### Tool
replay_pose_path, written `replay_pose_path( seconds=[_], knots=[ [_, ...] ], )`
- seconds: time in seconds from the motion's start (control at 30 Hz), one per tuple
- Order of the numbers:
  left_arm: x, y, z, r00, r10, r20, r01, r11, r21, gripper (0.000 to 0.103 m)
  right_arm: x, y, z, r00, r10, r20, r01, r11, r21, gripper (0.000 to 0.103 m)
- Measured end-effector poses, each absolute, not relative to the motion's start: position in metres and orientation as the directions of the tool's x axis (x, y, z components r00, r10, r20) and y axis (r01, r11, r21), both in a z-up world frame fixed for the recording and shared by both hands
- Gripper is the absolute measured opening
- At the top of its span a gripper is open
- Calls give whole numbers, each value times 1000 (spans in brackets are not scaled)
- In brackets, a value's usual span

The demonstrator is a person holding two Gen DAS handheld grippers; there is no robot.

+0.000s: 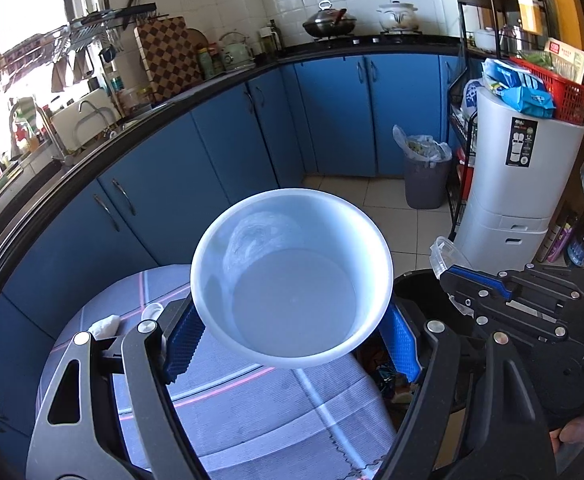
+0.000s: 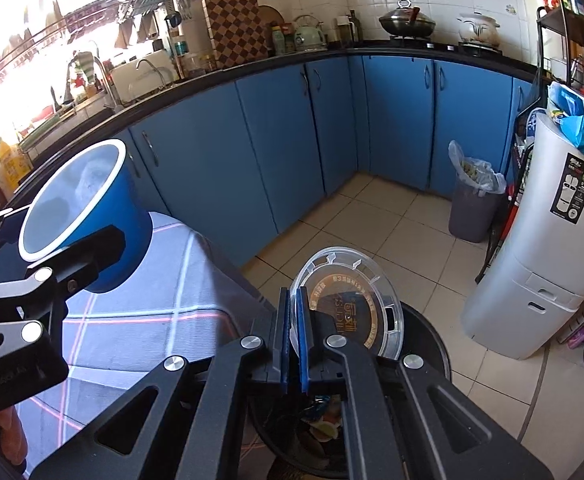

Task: Collect trash
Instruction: 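Carry the lid and blue bowl over the black bin, then open both grippers over the bin to drop the lid and bowl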

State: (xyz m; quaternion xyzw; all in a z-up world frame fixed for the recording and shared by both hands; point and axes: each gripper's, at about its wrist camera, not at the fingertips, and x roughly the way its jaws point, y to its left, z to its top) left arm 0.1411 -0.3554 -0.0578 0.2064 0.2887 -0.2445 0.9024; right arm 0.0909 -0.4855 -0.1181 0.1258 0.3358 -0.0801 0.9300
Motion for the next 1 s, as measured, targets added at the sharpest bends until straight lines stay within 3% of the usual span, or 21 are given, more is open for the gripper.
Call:
replay_pose_path(
  seconds=[0.57,0.77,1.0],
  knots=[
    [141,-378,-67,690,-323,-647,582,780,231,77,91,-506,-133,742,-102,-663,280,945,168,6],
    [143,-388,-69,675,-338,-656,594,776,212,77,84,-504,-134,731,-243,-638,349,936,43,6],
    [142,-397,-73,659,-355,-663,613,764,201,77,74,-536,-145,759,-112,-642,326,918,225,6]
  ],
)
